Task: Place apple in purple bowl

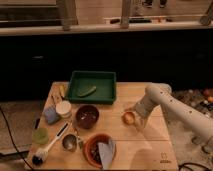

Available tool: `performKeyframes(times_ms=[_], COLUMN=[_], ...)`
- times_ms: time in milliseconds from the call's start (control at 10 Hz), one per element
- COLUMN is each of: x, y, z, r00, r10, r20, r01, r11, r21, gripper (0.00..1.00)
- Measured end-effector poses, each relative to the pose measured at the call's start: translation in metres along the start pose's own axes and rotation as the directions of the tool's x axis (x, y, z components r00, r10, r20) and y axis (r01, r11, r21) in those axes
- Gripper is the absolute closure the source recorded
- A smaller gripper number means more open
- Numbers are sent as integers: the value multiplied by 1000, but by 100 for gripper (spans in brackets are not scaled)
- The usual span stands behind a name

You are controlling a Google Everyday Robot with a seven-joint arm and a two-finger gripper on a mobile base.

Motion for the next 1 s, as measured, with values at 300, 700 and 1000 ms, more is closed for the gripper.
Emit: performKeyframes(times_ms=[300,700,1000], x=[1,4,6], y=[1,2,11], z=[-1,-5,-3], r00=[1000,1000,1000], r10=[-7,-14,-14], r20=[14,27,22], r01=[7,14,14], r11=[1000,1000,1000], r21=[-1,-1,9], gripper=[27,67,96])
